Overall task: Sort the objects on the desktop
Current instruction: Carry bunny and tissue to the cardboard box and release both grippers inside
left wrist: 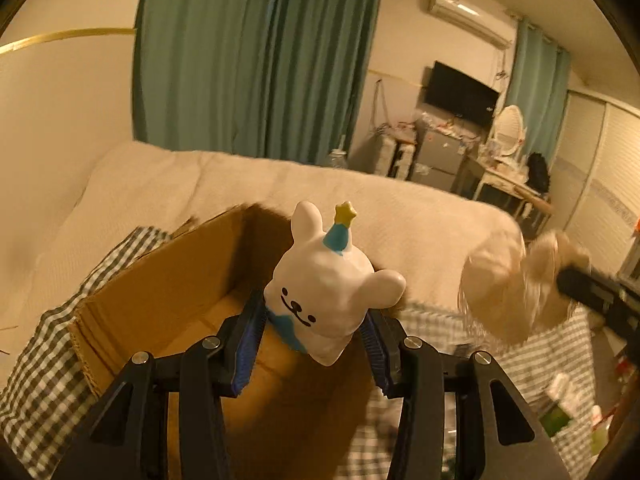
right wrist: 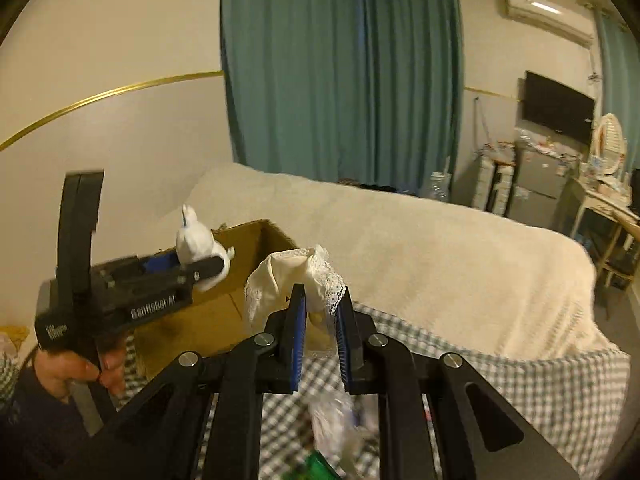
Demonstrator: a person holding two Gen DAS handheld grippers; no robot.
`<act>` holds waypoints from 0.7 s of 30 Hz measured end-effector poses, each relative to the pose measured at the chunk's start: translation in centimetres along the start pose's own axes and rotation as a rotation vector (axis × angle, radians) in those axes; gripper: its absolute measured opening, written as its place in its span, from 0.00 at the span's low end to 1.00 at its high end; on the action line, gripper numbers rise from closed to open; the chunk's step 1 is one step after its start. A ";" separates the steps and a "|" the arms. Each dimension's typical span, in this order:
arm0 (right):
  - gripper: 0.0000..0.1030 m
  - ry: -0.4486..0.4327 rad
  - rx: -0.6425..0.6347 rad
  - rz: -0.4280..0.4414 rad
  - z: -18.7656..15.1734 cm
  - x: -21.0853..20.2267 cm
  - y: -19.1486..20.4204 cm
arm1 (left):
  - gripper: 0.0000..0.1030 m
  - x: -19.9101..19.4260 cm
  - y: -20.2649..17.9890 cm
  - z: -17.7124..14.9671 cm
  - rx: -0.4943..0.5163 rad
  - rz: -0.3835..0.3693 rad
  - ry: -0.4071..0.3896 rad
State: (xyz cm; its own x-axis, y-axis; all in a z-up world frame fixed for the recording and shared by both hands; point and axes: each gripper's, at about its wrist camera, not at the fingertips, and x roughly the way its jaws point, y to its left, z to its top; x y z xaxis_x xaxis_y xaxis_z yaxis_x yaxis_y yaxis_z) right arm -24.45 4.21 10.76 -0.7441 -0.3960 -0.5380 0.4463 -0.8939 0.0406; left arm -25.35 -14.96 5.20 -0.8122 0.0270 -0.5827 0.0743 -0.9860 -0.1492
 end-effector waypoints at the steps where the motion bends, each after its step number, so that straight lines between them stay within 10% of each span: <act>1: 0.13 0.008 -0.001 0.010 0.3 1.2 0.4 | 0.46 0.4 0.3 -0.7 -0.003 0.005 0.007; 21: 0.16 0.165 0.028 0.073 -1.4 13.9 3.3 | 0.54 2.7 2.3 -3.0 -0.003 0.041 0.084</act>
State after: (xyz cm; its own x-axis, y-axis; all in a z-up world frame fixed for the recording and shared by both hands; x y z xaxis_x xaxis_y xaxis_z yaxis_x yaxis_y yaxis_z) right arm -32.62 -3.92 2.22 -0.6173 -0.4224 -0.6637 0.4805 -0.8704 0.1070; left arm -25.59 -16.63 0.87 -0.7570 0.0001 -0.6535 0.1088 -0.9860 -0.1262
